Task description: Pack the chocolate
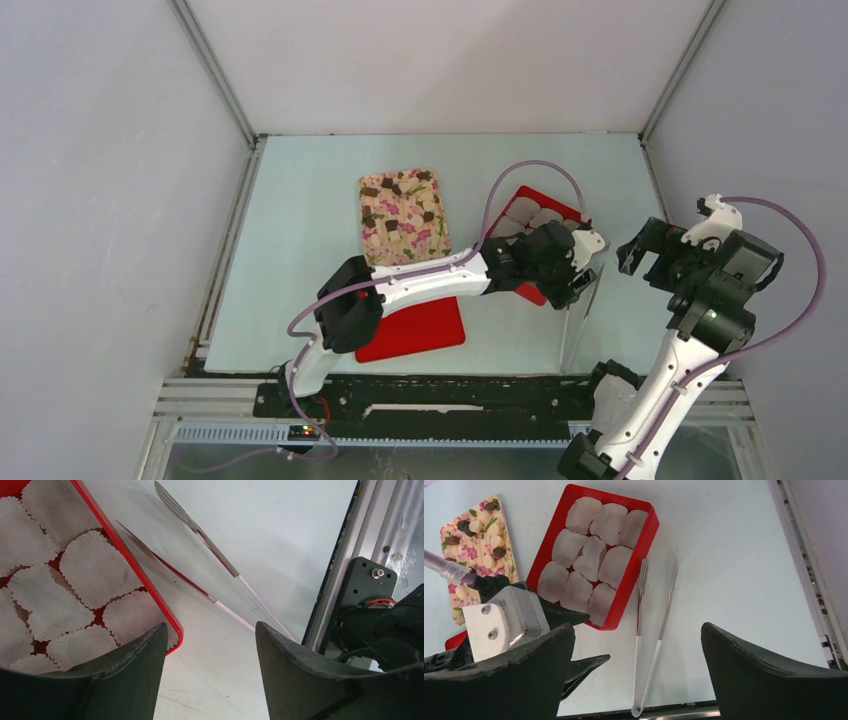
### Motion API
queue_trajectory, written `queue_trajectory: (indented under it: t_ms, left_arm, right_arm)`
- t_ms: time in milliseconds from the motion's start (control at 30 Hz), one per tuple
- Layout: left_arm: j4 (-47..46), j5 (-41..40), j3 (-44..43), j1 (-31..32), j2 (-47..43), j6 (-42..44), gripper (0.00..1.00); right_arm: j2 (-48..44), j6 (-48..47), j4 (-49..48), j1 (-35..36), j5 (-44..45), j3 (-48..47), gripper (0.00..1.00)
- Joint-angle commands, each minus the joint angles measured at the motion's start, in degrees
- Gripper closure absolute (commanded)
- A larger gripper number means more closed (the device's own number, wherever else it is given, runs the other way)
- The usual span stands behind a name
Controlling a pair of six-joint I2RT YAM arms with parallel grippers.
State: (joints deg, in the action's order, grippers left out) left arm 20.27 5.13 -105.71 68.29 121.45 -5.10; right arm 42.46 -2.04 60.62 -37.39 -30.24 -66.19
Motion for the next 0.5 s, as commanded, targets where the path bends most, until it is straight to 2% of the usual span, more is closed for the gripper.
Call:
queue_trajectory:
  t_ms: [0,100,200,300,400,467]
  left_arm:
    - [-2.2,-0.3,0.9,0.3,-3.5,-2.6,0.29]
    - [-0.6,1.3,0.2,0.3,-2.9,0.2,0.26]
    - [0.2,3.3,1.4,0.3,-3.5,6.7,0.26]
    - [-0.3,4.1,3.3,0.3,-4.7,11.4,0.27]
    - [1.4,2.8,1.5,0.3,-4.0,10.5,0.28]
    - [3.1,-0.7,-0.8,0.3,-2.6,4.5,0.3]
  right_arm:
    - [-2.4,2.5,-4.7,1.1,-0.5,0.9,0.0]
    - [-4.3,-1.1,-4.4,1.3,-5.9,0.9,0.01]
    - [-5.0,-6.5,-1.6,2.0,-12.6,1.0,0.0]
    - [-4.8,-7.3,-0.3,2.3,-14.9,1.1,0.01]
    - [-4.4,-5.4,-1.8,2.5,-14.4,1.4,0.0]
    - [-4.2,-4.0,-3.0,2.6,-13.4,1.8,0.0]
